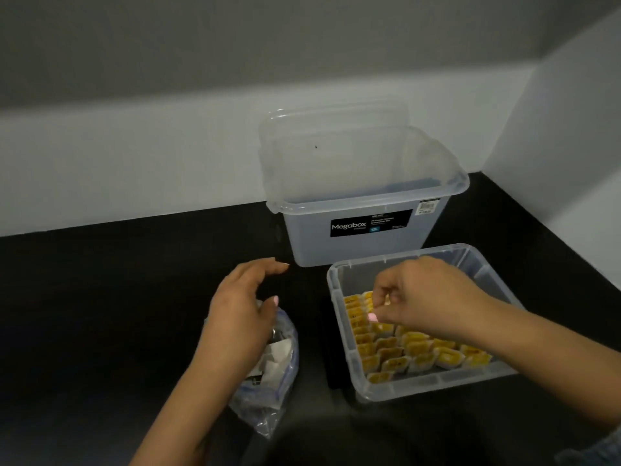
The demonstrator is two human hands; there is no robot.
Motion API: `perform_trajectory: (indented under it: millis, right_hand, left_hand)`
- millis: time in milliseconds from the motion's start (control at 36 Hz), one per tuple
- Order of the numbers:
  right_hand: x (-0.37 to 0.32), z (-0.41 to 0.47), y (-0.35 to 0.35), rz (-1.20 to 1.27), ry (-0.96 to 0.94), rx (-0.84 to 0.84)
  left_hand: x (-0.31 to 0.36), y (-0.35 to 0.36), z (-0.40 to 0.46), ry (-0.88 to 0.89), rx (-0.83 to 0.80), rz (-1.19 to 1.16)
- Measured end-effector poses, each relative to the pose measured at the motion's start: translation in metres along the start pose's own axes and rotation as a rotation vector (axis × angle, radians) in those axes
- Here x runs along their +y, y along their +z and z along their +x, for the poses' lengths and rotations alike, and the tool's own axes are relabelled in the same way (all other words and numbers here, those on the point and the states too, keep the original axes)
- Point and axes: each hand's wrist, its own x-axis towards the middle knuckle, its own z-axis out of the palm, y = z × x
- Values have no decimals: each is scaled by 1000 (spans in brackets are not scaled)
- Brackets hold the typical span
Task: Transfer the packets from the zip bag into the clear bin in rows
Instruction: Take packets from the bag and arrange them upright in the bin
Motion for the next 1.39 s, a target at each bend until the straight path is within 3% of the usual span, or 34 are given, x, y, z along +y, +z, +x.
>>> perform_trajectory:
  millis: [111,222,389,472,556,667,806,944,1056,1139,1194,1389]
  right_hand:
    - [-47,9,4,125,-79,39]
    - [-90,22,23,174,-179,5]
    - [-137,54,70,-75,-171,-139]
    - [-155,71,87,-162,-85,-274]
    - [-171,97,101,-154,206,-661]
    - [-176,116,117,63,414,-741]
    - [-178,119,119,161,428,-657]
    - [-183,107,111,43,352,-589]
    - [-182,82,81,-12,220,-577]
    - [-166,55,70,-18,-17,-251]
    - [-152,45,69,40,-70,-85]
    - [-101,14,18,474,-23,112]
  left_hand:
    - [-32,-27,1,-131,19,145]
    - [-60,-40,0,-342,-122,287]
    - [-76,-40,-3,-439,-297,287]
    - [-79,-38,-4,-435,-330,275]
    - [-83,-38,-5,-429,-356,255]
    - [-87,-37,-5,-461,-396,228]
    - [-94,-39,-7,-529,-475,147]
    - [-104,-45,-14,-601,-549,-74]
    - [-103,-45,-15,-606,-484,-140]
    - [-95,-46,-14,-588,-452,-162]
    - [-89,-48,-14,-563,-431,-179]
    - [-68,-51,-11,-554,-420,-201]
